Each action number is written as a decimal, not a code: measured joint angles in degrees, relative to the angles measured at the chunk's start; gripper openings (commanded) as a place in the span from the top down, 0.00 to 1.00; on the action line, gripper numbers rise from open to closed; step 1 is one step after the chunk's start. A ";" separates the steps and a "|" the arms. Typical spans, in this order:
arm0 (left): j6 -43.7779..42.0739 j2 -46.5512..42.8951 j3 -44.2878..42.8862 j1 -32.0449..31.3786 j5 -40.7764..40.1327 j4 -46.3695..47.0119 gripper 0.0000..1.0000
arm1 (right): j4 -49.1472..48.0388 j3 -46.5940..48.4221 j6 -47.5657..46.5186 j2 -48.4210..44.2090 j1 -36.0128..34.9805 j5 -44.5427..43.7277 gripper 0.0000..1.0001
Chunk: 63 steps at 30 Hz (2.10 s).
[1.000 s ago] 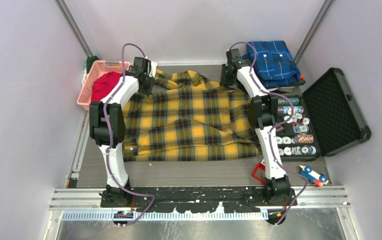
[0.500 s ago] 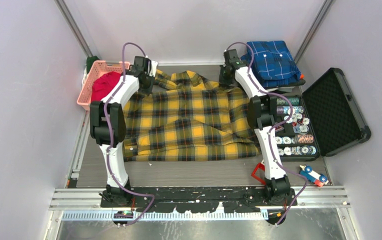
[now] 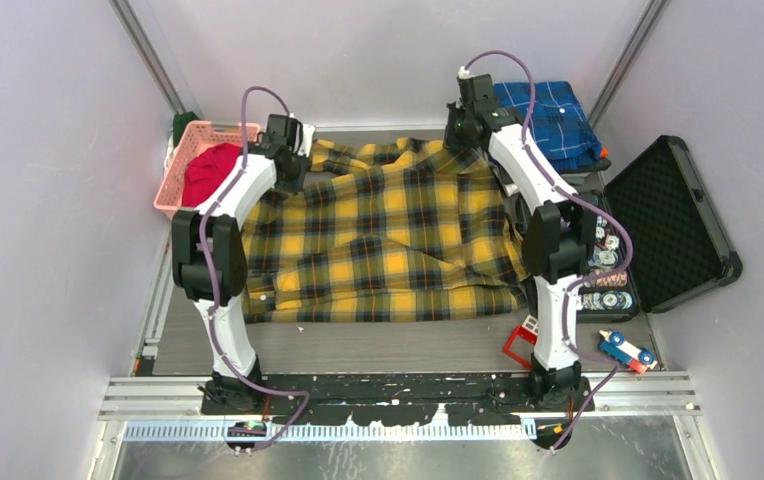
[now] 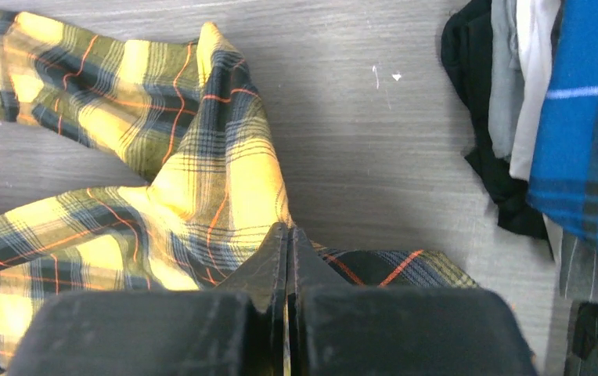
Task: Fold and stack the mixed laundry pile
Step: Fold the shirt at the center of the board.
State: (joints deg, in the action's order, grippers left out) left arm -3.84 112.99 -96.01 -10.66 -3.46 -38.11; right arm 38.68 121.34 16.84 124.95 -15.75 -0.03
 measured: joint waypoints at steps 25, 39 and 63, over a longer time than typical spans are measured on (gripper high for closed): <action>13.42 -18.18 34.53 -4.48 -9.53 11.13 0.95 | -5.31 -35.21 2.84 -20.15 -3.48 -5.55 0.99; 28.89 -29.24 49.57 -4.15 -13.27 21.53 0.38 | -8.92 -49.29 6.43 -22.47 -3.72 -7.80 0.98; 20.94 -24.61 41.55 -10.43 15.02 32.61 0.58 | -6.43 -47.91 14.29 -29.81 -4.28 -3.54 0.50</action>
State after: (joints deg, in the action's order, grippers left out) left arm 17.10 88.38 -54.46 -21.08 11.55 -5.50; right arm 32.25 73.43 31.14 95.13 -20.03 -3.57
